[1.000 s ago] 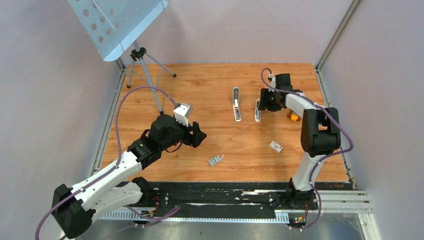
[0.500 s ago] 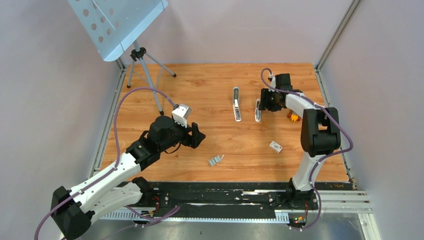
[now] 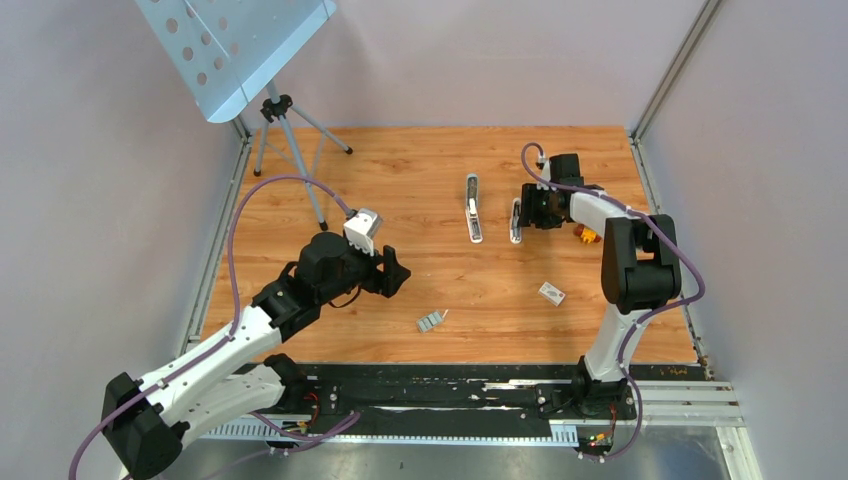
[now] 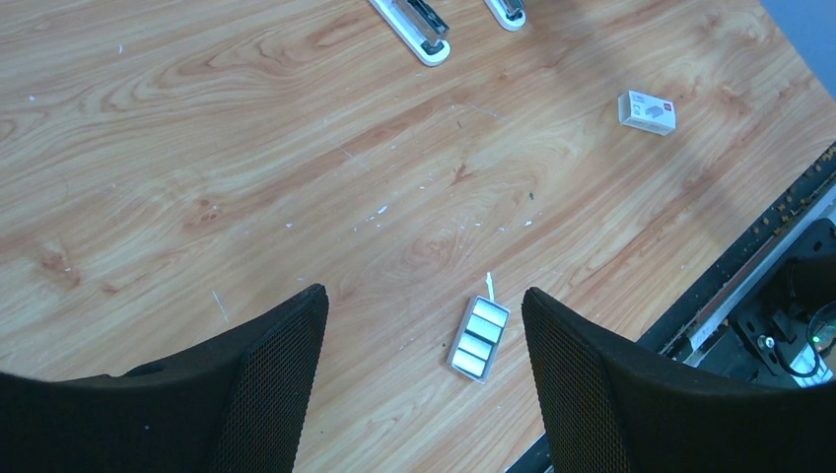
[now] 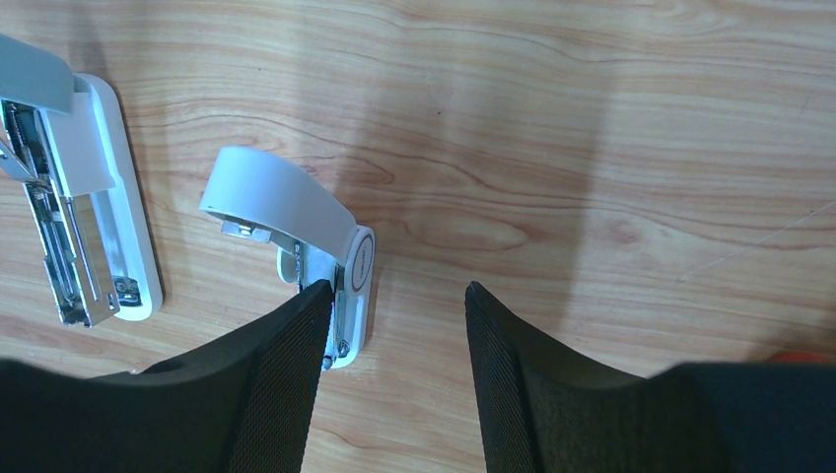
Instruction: Load the staples into the stapler
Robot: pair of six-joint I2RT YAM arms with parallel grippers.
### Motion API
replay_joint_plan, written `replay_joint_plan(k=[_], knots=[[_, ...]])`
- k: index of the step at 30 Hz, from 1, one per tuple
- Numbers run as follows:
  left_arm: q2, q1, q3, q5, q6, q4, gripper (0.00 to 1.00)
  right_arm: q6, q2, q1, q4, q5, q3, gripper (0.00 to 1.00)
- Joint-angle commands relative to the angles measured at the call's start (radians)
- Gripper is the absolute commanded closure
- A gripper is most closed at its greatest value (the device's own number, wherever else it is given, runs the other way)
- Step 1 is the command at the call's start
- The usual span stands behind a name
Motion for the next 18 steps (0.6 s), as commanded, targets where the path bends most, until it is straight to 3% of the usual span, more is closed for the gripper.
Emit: replay_joint_plan(k=[1, 7, 18], knots=[[-0.021, 0.002, -0.018, -0.016, 0.002, 0.002, 0.25, 0.017, 0.005, -0.009, 0.019, 0.003, -0.021, 0.44], [-0.029, 0.001, -0.022, -0.020, 0.006, -0.001, 0.25, 0.028, 0.003, -0.009, 0.024, -0.013, -0.026, 0.45], [-0.025, 0.002, -0.020, -0.008, -0.002, 0.006, 0.25, 0.099, -0.043, -0.009, 0.012, -0.087, -0.085, 0.58]])
